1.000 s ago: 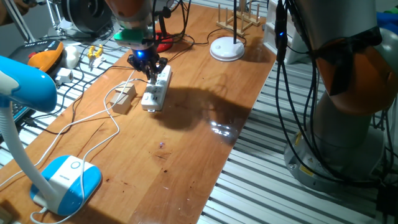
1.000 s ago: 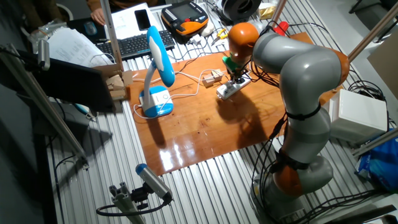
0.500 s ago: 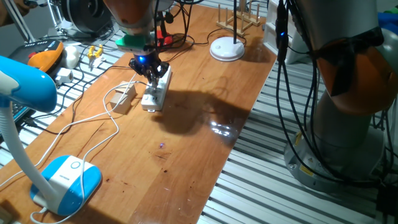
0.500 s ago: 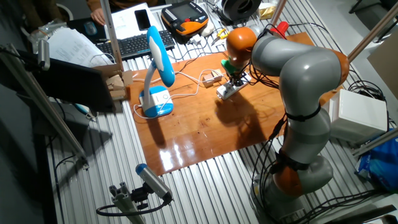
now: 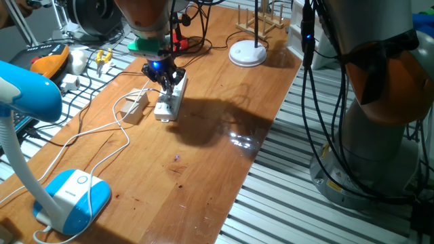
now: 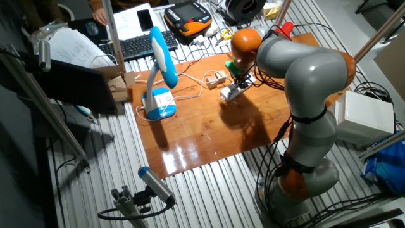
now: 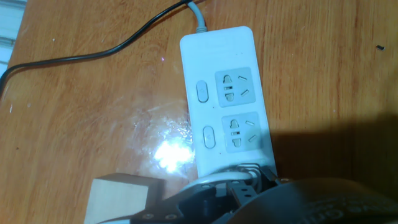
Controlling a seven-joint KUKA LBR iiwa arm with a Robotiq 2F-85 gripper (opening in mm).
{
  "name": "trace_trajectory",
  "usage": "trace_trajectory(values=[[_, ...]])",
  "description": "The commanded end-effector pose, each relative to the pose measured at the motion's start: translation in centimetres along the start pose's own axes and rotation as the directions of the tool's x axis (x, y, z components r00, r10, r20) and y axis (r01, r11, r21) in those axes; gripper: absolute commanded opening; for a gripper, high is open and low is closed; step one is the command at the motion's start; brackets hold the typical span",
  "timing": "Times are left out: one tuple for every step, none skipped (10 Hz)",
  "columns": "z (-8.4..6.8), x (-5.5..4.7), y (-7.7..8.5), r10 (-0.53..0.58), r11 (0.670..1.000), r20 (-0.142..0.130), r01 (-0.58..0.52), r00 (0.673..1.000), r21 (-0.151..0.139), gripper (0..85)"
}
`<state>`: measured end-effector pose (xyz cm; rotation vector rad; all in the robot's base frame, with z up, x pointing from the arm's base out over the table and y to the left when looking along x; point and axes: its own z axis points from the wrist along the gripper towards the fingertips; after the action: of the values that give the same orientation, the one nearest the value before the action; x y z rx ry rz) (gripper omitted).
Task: Plug in the power cord of the desk lamp, turn on the socket, and light up the desk lamp
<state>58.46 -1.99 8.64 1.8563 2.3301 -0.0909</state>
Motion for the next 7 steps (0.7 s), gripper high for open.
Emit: trace_trajectory(values=[[0.03, 0.09, -0.02, 0.002, 1.000, 0.001, -0.002, 1.000, -0.003, 0.0], [0.06, 0.11, -0.01, 0.005, 1.000, 0.006, -0.005, 1.000, -0.004, 0.0], [0.07, 0.11, 0.01, 0.008, 1.000, 0.008, -0.008, 1.000, -0.007, 0.0], [0.10, 0.10, 0.04, 0.009, 1.000, 0.013, -0.009, 1.000, -0.007, 0.0], [0.10, 0.08, 0.04, 0.010, 1.000, 0.014, -0.010, 1.000, -0.008, 0.0], [0.10, 0.06, 0.04, 0.015, 1.000, 0.015, -0.015, 1.000, -0.010, 0.0], [0.11, 0.04, 0.03, 0.016, 1.000, 0.018, -0.016, 1.000, -0.009, 0.0]])
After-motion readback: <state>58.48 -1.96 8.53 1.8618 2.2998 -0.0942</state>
